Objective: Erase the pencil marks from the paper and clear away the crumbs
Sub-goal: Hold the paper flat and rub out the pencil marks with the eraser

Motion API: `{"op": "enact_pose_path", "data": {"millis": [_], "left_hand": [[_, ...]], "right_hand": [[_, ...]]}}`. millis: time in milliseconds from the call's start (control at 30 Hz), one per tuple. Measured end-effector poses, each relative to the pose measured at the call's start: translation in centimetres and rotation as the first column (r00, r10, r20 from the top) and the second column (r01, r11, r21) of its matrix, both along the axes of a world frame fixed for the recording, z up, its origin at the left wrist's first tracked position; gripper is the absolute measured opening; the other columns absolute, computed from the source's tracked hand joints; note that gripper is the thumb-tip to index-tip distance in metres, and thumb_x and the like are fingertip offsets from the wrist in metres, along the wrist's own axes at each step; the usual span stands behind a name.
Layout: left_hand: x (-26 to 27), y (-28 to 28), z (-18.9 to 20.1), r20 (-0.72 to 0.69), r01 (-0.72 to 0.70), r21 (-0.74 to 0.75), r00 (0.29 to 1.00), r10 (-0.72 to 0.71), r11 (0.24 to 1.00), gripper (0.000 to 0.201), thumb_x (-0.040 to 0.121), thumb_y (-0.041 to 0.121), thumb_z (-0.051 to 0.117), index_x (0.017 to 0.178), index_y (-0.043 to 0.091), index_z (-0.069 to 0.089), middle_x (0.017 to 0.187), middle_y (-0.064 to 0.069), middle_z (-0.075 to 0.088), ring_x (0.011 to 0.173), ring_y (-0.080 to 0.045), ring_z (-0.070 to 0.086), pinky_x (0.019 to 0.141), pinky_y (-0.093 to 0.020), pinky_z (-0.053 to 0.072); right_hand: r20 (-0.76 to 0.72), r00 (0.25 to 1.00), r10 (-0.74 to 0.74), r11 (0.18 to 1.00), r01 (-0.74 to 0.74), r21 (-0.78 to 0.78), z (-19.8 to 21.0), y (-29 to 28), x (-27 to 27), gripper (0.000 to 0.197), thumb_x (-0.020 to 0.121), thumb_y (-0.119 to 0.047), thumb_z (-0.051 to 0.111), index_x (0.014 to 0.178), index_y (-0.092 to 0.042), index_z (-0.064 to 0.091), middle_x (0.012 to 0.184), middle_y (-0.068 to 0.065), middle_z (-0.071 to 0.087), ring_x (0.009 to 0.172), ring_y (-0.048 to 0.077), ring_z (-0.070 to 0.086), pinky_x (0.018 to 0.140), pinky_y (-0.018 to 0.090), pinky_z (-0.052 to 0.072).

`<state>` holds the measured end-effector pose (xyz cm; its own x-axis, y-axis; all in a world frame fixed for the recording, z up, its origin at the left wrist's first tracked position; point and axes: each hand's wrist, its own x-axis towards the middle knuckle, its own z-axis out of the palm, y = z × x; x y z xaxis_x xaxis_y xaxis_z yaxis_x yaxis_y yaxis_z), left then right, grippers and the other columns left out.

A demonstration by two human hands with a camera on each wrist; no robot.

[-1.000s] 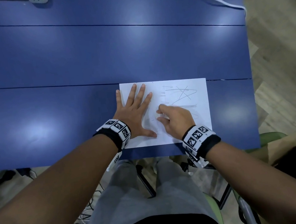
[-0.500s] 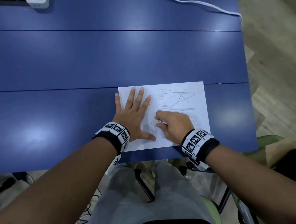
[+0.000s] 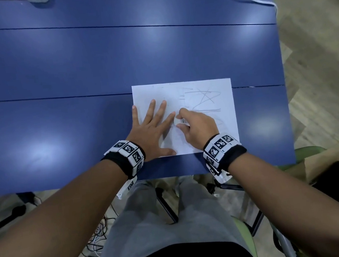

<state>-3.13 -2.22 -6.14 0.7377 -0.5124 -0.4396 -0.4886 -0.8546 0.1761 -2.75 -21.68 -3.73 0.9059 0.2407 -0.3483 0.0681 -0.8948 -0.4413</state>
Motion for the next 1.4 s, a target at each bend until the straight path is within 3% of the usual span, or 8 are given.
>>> {"op": "enact_pose_path", "data": {"millis": [167, 367, 500, 700, 867, 1033, 1233, 1400], "left_hand": [[0.0, 0.2, -0.1, -0.026, -0.009, 0.010, 1.000, 0.010, 1.000, 0.119, 0.074, 0.093, 0.038, 0.159, 0.032, -0.017, 0.163, -0.004, -0.034, 0.149, -0.030, -0.033, 0.111, -0.073, -0.016], [-0.1, 0.3, -0.3, -0.010, -0.003, 0.012, 1.000, 0.004, 1.000, 0.118, 0.073, 0.095, 0.035, 0.158, 0.032, -0.017, 0.162, -0.005, -0.035, 0.149, -0.031, -0.032, 0.110, -0.074, -0.015], [0.0, 0.2, -0.4, -0.018, 0.002, 0.026, 1.000, -0.002, 1.000, 0.118, 0.072, 0.095, 0.033, 0.156, 0.032, -0.023, 0.162, -0.006, -0.036, 0.149, -0.033, -0.032, 0.111, -0.076, -0.011], [-0.2, 0.2, -0.3, -0.018, -0.001, 0.033, 1.000, 0.002, 0.999, 0.118, 0.074, 0.095, 0.033, 0.155, 0.032, -0.025, 0.160, -0.005, -0.038, 0.148, -0.032, -0.034, 0.110, -0.074, -0.015], [0.0, 0.1, -0.3, -0.015, -0.003, 0.033, 1.000, 0.004, 0.999, 0.118, 0.074, 0.094, 0.036, 0.156, 0.032, -0.023, 0.161, -0.006, -0.036, 0.148, -0.033, -0.033, 0.111, -0.075, -0.012], [-0.1, 0.1, -0.3, -0.024, -0.008, 0.020, 1.000, 0.009, 1.000, 0.119, 0.074, 0.096, 0.032, 0.157, 0.031, -0.022, 0.160, -0.006, -0.039, 0.147, -0.032, -0.035, 0.111, -0.075, -0.013], [0.1, 0.2, -0.3, -0.032, -0.009, 0.017, 0.999, 0.010, 1.000, 0.118, 0.074, 0.095, 0.035, 0.157, 0.031, -0.020, 0.161, -0.005, -0.036, 0.148, -0.032, -0.034, 0.111, -0.075, -0.013], [-0.1, 0.1, -0.3, -0.030, -0.005, 0.024, 1.000, 0.006, 1.000, 0.118, 0.074, 0.094, 0.035, 0.157, 0.031, -0.021, 0.161, -0.006, -0.036, 0.148, -0.033, -0.034, 0.111, -0.076, -0.012]], "right_hand": [[0.002, 1.000, -0.005, 1.000, 0.005, 0.012, 0.1, 0.1, -0.2, 0.017, 0.095, -0.029, 0.056, 0.110, -0.022, 0.054, 0.107, -0.005, 0.068, 0.094, 0.024, 0.062, 0.076, 0.038, 0.050], [-0.023, 0.992, 0.127, 0.992, -0.127, -0.004, -0.1, 0.1, -2.4, 0.016, 0.094, -0.031, 0.054, 0.108, -0.024, 0.054, 0.105, -0.006, 0.070, 0.093, 0.023, 0.064, 0.073, 0.036, 0.050], [0.031, 0.999, 0.030, 1.000, -0.030, 0.007, 0.0, -0.1, -0.8, 0.017, 0.093, -0.029, 0.057, 0.109, -0.022, 0.057, 0.097, -0.002, 0.070, 0.088, 0.027, 0.063, 0.072, 0.038, 0.051], [-0.030, 0.989, 0.143, 0.989, -0.142, 0.036, -0.1, -0.4, -3.2, 0.015, 0.092, -0.030, 0.054, 0.105, -0.022, 0.055, 0.100, -0.003, 0.070, 0.089, 0.028, 0.064, 0.071, 0.040, 0.051], [0.023, 1.000, 0.015, 0.999, -0.016, 0.048, 0.0, -0.1, -2.2, 0.016, 0.092, -0.027, 0.058, 0.106, -0.019, 0.059, 0.099, -0.004, 0.071, 0.088, 0.027, 0.064, 0.071, 0.038, 0.051], [-0.060, 0.988, 0.144, 0.988, -0.141, 0.063, 0.2, 0.3, -4.3, 0.017, 0.092, -0.029, 0.055, 0.107, -0.021, 0.056, 0.102, -0.002, 0.070, 0.090, 0.029, 0.063, 0.072, 0.040, 0.051], [-0.008, 1.000, 0.004, 0.998, -0.004, 0.070, 0.1, 0.5, -3.6, 0.018, 0.092, -0.028, 0.058, 0.108, -0.019, 0.059, 0.101, -0.002, 0.071, 0.090, 0.028, 0.063, 0.073, 0.039, 0.051], [-0.013, 0.998, 0.064, 0.997, -0.064, 0.046, 0.3, 0.2, -3.3, 0.017, 0.093, -0.029, 0.056, 0.108, -0.021, 0.057, 0.100, -0.002, 0.070, 0.088, 0.029, 0.064, 0.071, 0.039, 0.051]]}}
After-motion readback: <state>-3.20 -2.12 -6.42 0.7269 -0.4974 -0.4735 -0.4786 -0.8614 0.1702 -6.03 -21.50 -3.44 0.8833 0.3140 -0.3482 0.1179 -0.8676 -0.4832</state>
